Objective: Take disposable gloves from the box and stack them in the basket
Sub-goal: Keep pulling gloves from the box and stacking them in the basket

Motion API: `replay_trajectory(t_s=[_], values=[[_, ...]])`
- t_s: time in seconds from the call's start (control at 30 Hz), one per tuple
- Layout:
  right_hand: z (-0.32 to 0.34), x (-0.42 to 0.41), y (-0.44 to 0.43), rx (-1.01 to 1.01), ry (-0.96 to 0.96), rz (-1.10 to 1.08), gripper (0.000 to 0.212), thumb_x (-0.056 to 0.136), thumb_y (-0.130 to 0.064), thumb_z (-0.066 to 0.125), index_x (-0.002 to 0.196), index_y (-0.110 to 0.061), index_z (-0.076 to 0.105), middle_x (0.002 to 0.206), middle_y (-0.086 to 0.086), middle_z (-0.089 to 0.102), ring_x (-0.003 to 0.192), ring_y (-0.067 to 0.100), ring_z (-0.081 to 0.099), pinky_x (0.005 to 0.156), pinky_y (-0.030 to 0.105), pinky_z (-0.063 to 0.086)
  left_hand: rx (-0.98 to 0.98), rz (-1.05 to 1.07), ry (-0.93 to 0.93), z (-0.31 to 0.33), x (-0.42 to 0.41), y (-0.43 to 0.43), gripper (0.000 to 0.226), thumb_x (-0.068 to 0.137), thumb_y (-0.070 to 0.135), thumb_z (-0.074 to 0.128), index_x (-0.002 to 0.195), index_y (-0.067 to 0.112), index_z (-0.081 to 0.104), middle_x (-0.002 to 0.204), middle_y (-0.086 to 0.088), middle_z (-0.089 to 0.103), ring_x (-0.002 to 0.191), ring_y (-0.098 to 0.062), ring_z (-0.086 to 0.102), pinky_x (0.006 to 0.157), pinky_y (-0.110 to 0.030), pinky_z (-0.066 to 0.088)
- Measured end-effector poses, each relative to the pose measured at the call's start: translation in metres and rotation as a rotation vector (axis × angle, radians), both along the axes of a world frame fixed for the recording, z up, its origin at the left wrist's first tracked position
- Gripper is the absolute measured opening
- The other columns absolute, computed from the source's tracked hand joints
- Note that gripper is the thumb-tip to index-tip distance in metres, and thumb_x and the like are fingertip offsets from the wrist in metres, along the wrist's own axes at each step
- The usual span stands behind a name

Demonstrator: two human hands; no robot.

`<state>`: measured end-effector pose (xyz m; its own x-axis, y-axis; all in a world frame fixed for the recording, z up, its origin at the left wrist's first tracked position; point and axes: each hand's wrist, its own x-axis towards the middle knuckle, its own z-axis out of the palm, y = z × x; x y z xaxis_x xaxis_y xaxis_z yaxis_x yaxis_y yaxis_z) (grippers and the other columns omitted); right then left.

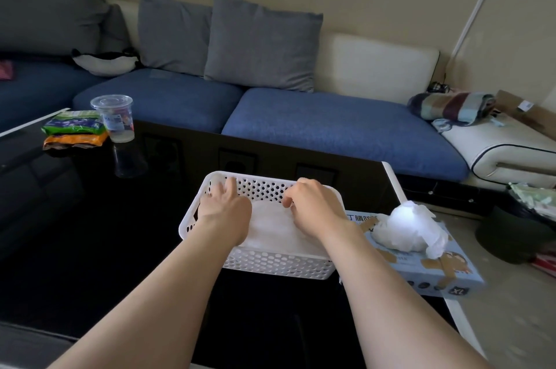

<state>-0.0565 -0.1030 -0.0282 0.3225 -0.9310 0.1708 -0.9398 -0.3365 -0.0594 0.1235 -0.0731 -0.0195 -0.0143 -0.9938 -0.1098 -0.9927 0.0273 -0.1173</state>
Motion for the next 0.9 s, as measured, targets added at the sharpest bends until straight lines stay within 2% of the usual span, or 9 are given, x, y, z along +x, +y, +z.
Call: replay_trajectory(t_s=[0.1, 0.23, 0.33, 0.4, 0.47, 0.57, 0.67, 0.77, 0.9], values=[[-0.002, -0.004, 0.003, 0.221, 0.036, -0.018, 0.026, 0.102, -0.008, 0.058, 0.12, -0.019, 0.072, 0.123, 0.003, 0.067, 0.103, 0.027, 0.067, 0.091, 0.044, 0.059, -0.053, -0.092, 0.049, -0.007, 0.001, -0.009, 0.021, 0.093, 0.002, 0.06, 0.107, 0.016, 0.059, 0.138, -0.011, 0.035, 0.111, -0.027, 0.035, 0.084, -0.036, 0.039], [-0.002, -0.008, 0.008, 0.336, -0.027, -0.005, 0.031, 0.106, -0.018, 0.055, 0.135, -0.023, 0.066, 0.132, 0.005, 0.064, 0.115, 0.027, 0.063, 0.097, 0.045, 0.055, 0.178, -0.077, 0.296, -0.016, 0.003, -0.014, 0.042, 0.098, 0.028, 0.066, 0.138, 0.024, 0.054, 0.14, -0.004, 0.045, 0.119, -0.028, 0.053, 0.101, -0.045, 0.05], [0.007, -0.007, 0.009, 0.193, -0.086, -0.01, 0.028, 0.104, -0.024, 0.061, 0.13, -0.029, 0.068, 0.123, 0.0, 0.069, 0.113, 0.021, 0.064, 0.097, 0.042, 0.054, 0.245, -0.046, 0.261, -0.015, 0.001, -0.013, 0.046, 0.096, 0.037, 0.068, 0.138, 0.025, 0.055, 0.136, -0.003, 0.047, 0.113, -0.028, 0.058, 0.102, -0.047, 0.052], [0.015, -0.006, 0.013, 0.12, -0.131, 0.002, 0.024, 0.103, -0.022, 0.062, 0.124, -0.027, 0.072, 0.106, -0.004, 0.072, 0.104, 0.018, 0.066, 0.091, 0.039, 0.057, 0.205, -0.051, 0.201, -0.009, -0.005, -0.011, 0.034, 0.099, 0.036, 0.063, 0.13, 0.023, 0.057, 0.133, -0.002, 0.049, 0.109, -0.027, 0.059, 0.097, -0.043, 0.053], [0.025, -0.007, 0.021, 0.037, -0.203, 0.0, 0.018, 0.104, -0.023, 0.06, 0.114, -0.027, 0.074, 0.095, -0.007, 0.071, 0.094, 0.016, 0.068, 0.077, 0.036, 0.059, 0.11, -0.066, 0.163, -0.003, -0.015, -0.009, 0.011, 0.103, 0.026, 0.053, 0.111, 0.02, 0.059, 0.121, -0.003, 0.053, 0.102, -0.025, 0.059, 0.086, -0.038, 0.052], [0.045, -0.014, 0.032, -0.138, -0.392, -0.055, 0.016, 0.105, -0.033, 0.059, 0.101, -0.029, 0.074, 0.079, -0.009, 0.07, 0.071, 0.011, 0.066, 0.061, 0.035, 0.058, 0.011, -0.144, 0.273, 0.004, -0.035, -0.002, 0.017, 0.099, 0.015, 0.046, 0.088, 0.021, 0.056, 0.099, -0.001, 0.058, 0.086, -0.022, 0.062, 0.078, -0.042, 0.058], [0.058, -0.027, 0.039, -0.245, -0.541, -0.154, 0.023, 0.106, -0.033, 0.054, 0.098, -0.026, 0.074, 0.076, -0.005, 0.068, 0.072, 0.018, 0.066, 0.06, 0.035, 0.055, -0.073, -0.229, 0.423, 0.013, -0.059, 0.009, 0.023, 0.103, 0.026, 0.042, 0.103, 0.02, 0.065, 0.1, -0.002, 0.066, 0.079, -0.02, 0.064, 0.072, -0.042, 0.058], [0.067, -0.045, 0.047, -0.284, -0.67, -0.218, 0.027, 0.107, -0.022, 0.048, 0.107, -0.024, 0.075, 0.084, -0.005, 0.073, 0.082, 0.019, 0.07, 0.072, 0.04, 0.06, -0.138, -0.315, 0.506, 0.019, -0.077, 0.018, 0.024, 0.104, 0.03, 0.044, 0.109, 0.021, 0.066, 0.094, 0.001, 0.067, 0.075, -0.02, 0.063, 0.069, -0.042, 0.059], [0.082, -0.077, 0.066, -0.313, -0.753, -0.312, 0.034, 0.101, -0.002, 0.053, 0.116, -0.021, 0.077, 0.096, -0.003, 0.076, 0.089, 0.015, 0.07, 0.078, 0.03, 0.056, -0.141, -0.45, 0.6, 0.022, -0.098, 0.027, 0.022, 0.104, 0.032, 0.05, 0.121, 0.028, 0.064, 0.114, 0.006, 0.063, 0.095, -0.018, 0.064, 0.082, -0.042, 0.058]])
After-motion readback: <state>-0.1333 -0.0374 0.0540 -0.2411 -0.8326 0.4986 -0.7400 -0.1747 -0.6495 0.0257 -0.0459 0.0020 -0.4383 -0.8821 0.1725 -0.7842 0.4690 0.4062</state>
